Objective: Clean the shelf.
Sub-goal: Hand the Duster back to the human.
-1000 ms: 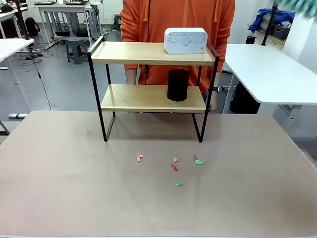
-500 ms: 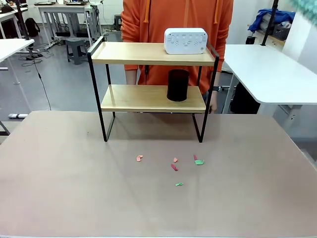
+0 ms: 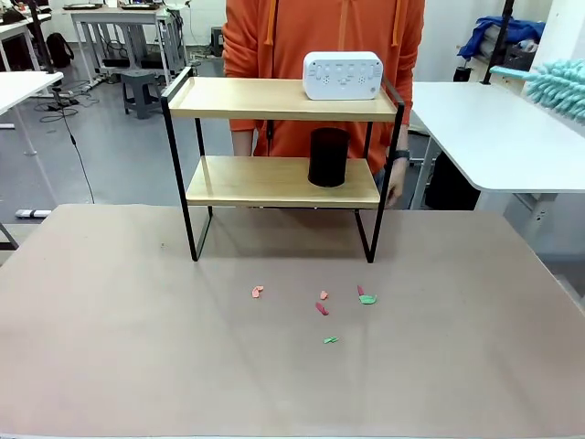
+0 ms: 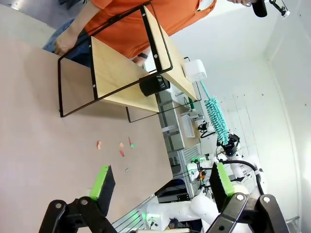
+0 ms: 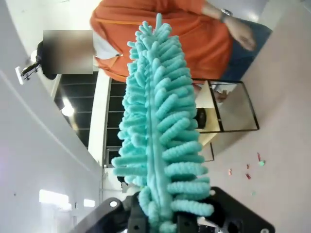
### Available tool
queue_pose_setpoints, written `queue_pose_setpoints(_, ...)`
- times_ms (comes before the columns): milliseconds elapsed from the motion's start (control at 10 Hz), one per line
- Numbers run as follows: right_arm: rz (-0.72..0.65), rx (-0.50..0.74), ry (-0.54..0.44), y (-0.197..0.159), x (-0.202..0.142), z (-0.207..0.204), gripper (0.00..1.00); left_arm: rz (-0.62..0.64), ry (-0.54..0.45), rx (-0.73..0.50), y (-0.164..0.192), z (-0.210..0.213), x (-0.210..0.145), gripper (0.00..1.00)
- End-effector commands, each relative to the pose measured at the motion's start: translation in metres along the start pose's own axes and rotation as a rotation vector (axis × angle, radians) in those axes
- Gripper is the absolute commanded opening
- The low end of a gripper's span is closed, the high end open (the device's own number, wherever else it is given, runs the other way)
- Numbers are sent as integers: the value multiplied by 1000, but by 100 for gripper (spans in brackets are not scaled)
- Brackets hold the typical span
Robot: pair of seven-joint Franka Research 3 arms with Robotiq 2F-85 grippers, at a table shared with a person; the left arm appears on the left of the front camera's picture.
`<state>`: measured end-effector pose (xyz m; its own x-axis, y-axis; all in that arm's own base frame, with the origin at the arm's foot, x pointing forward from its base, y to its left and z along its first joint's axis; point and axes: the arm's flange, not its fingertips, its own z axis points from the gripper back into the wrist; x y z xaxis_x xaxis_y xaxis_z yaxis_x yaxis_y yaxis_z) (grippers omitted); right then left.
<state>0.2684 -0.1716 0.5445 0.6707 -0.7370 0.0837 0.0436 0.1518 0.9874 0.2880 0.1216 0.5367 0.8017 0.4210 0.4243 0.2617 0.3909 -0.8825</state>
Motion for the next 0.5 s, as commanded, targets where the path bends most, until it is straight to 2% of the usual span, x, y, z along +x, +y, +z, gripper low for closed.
queue_pose_setpoints(0,-46,-60,-16,-1,-18,-6,0,8,-1,13,-1,1,-2,100)
queue_pose_setpoints(400,-59,-85,-2,-4,-16,-14,0,8,-1,13,-1,1,-2,100)
